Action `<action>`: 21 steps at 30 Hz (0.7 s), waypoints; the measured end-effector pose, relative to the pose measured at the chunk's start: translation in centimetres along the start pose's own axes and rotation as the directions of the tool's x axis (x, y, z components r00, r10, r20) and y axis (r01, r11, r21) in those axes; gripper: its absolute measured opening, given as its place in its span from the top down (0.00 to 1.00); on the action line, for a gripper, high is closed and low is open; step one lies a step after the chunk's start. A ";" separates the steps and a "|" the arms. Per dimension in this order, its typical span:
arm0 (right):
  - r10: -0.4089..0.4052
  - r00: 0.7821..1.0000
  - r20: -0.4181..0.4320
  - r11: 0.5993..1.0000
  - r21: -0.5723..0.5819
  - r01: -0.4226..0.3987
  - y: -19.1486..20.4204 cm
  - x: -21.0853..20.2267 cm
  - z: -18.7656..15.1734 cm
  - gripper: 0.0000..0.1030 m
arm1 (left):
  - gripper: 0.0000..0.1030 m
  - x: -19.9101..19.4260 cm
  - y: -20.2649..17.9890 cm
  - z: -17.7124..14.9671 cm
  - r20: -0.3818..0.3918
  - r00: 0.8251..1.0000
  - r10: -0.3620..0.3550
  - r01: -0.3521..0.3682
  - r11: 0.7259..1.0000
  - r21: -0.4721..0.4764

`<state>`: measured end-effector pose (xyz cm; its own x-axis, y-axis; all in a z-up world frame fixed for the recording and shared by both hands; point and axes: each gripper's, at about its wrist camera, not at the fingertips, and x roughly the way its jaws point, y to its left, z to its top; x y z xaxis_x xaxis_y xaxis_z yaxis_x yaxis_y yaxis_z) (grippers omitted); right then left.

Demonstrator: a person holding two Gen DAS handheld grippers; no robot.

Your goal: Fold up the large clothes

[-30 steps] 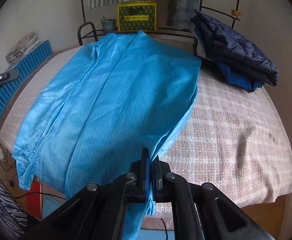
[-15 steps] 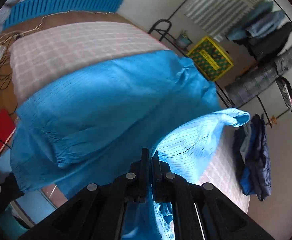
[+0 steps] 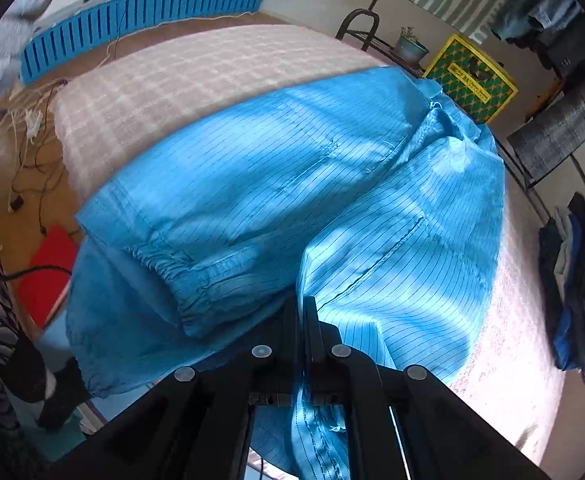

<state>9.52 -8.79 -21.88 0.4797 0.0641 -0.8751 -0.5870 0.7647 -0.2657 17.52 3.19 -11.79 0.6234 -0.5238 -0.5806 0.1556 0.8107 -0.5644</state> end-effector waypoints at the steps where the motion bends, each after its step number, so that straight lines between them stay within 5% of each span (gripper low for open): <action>1: 0.016 1.000 0.008 1.000 0.026 -0.016 -0.3 -0.3 0.0 1.00 | 1.00 0.4 -0.2 -0.3 -0.014 1.000 0.004 -0.004 1.000 0.008; 5: 0.146 0.988 0.046 0.985 0.088 -0.149 -1.4 -1.5 -0.7 0.90 | 0.99 2.4 -0.6 -1.6 -0.094 0.995 0.014 -0.012 1.000 0.022; 6: 0.192 0.979 0.063 0.975 0.098 -0.197 -1.7 -2.1 -1.3 0.76 | 0.91 2.9 -0.7 -2.0 -0.115 0.993 0.012 -0.009 1.000 0.022; 9: 0.301 0.942 0.149 0.936 0.144 -0.322 -3.3 -4.4 -3.5 0.68 | 0.63 4.3 -1.2 -3.3 -0.174 0.985 0.001 0.003 1.000 0.023; 10: 0.319 0.930 0.180 0.920 0.175 -0.350 -4.2 -5.1 -4.4 0.66 | 0.60 4.9 -1.4 -3.7 -0.195 0.981 -0.001 0.006 1.000 0.026; 12: 0.316 0.918 0.240 0.884 0.277 -0.377 -6.5 -5.7 -6.3 0.46 | 0.60 6.2 -1.8 -4.6 -0.244 0.970 -0.009 0.015 1.000 0.023; 14: 0.260 0.929 0.262 0.843 0.406 -0.351 -9.0 -5.4 -8.4 0.42 | 0.60 7.8 -2.0 -5.6 -0.296 0.955 -0.021 0.022 1.000 0.000; 17: 0.252 0.940 0.230 0.733 0.588 -0.341 -12.7 -2.8 -11.5 0.42 | 0.60 10.2 -2.2 -7.2 -0.379 0.925 -0.041 0.028 0.999 -0.039; 21: 0.391 0.880 0.269 0.539 0.709 -0.456 -15.0 1.0 -14.3 0.45 | 0.60 12.5 -3.2 -8.6 -0.439 0.898 -0.034 0.029 0.999 -0.018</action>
<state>9.41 -29.37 -24.55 0.3683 0.5279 -0.7653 -0.0726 0.8370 0.5424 18.21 -8.25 -22.30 0.2178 -0.6123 -0.7601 0.1597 0.7906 -0.5911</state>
